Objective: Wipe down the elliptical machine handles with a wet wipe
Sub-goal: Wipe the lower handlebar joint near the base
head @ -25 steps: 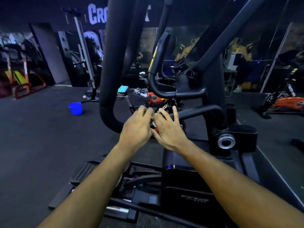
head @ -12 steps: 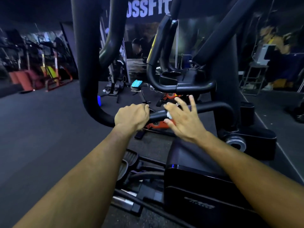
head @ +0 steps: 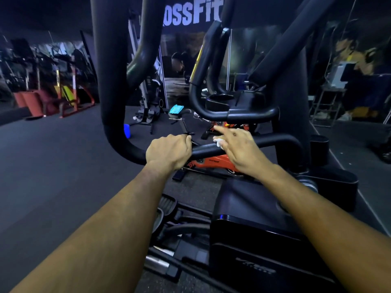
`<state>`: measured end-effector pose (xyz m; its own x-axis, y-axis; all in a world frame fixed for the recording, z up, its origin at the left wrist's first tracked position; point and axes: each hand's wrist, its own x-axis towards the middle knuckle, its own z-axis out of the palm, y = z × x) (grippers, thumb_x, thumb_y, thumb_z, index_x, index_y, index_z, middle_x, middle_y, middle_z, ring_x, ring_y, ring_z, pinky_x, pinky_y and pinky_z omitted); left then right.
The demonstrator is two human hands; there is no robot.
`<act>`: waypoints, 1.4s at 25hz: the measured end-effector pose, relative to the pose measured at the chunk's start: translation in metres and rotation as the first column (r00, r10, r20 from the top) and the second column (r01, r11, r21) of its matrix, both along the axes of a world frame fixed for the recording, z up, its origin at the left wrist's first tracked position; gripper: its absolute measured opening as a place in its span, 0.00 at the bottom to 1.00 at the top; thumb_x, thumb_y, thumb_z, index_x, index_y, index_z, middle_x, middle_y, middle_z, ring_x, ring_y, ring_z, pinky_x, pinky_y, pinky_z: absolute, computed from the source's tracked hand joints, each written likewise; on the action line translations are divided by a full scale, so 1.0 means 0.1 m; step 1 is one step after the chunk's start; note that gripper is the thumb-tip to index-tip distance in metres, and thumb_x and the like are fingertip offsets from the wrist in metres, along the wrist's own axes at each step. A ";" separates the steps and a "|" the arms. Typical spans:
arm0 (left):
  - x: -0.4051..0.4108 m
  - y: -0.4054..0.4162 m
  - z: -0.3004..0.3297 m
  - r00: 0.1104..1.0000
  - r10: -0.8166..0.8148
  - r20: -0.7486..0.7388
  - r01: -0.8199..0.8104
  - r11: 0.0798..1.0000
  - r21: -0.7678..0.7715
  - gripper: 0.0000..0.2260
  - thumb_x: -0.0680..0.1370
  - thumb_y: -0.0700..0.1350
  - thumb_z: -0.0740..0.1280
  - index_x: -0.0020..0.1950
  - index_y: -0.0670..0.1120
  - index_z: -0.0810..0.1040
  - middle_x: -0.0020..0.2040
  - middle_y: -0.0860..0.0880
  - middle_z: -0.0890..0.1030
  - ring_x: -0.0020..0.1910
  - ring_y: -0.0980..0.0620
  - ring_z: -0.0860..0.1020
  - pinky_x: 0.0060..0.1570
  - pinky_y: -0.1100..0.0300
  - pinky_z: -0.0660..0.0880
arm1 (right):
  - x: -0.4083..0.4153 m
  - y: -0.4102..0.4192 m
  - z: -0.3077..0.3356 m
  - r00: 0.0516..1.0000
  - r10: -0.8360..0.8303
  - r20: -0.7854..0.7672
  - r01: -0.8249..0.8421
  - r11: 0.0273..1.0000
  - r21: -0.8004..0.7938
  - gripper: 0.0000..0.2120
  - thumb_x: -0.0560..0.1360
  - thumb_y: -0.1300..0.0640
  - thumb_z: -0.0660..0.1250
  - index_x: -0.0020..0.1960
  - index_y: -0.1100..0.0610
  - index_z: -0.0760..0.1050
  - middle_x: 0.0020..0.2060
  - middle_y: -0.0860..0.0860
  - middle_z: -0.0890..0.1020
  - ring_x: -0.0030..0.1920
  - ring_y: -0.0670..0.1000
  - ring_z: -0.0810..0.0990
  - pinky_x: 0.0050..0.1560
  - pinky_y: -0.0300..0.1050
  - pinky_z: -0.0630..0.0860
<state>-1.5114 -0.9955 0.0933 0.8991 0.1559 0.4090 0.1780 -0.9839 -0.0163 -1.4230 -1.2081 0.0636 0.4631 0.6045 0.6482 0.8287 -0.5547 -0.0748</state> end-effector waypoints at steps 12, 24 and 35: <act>-0.02 -0.01 -0.02 1.000 -0.026 0.014 0.026 1.000 -0.003 0.22 0.87 0.56 0.46 0.55 0.50 0.77 0.54 0.40 0.83 0.52 0.33 0.81 0.46 0.48 0.67 | -0.11 0.24 -0.37 0.954 -0.141 0.264 0.096 0.979 0.177 0.13 0.83 0.56 0.60 0.62 0.54 0.80 0.60 0.46 0.83 0.67 0.54 0.76 0.75 0.60 0.62; 0.01 0.01 -0.04 1.000 -0.020 0.009 0.020 1.000 -0.004 0.23 0.87 0.57 0.46 0.55 0.49 0.79 0.55 0.41 0.84 0.53 0.34 0.81 0.47 0.48 0.67 | 0.11 -0.12 -0.21 0.935 -0.354 0.016 0.342 0.914 0.217 0.19 0.81 0.47 0.53 0.56 0.46 0.82 0.53 0.44 0.86 0.68 0.53 0.76 0.74 0.63 0.59; -0.01 -0.01 0.00 1.000 -0.002 -0.014 0.003 1.000 0.001 0.23 0.87 0.57 0.47 0.56 0.50 0.79 0.55 0.43 0.84 0.53 0.35 0.81 0.51 0.47 0.72 | 0.06 0.07 -0.15 0.895 -0.440 -0.069 0.444 0.869 0.219 0.15 0.81 0.49 0.57 0.53 0.47 0.82 0.51 0.43 0.86 0.65 0.53 0.78 0.73 0.62 0.60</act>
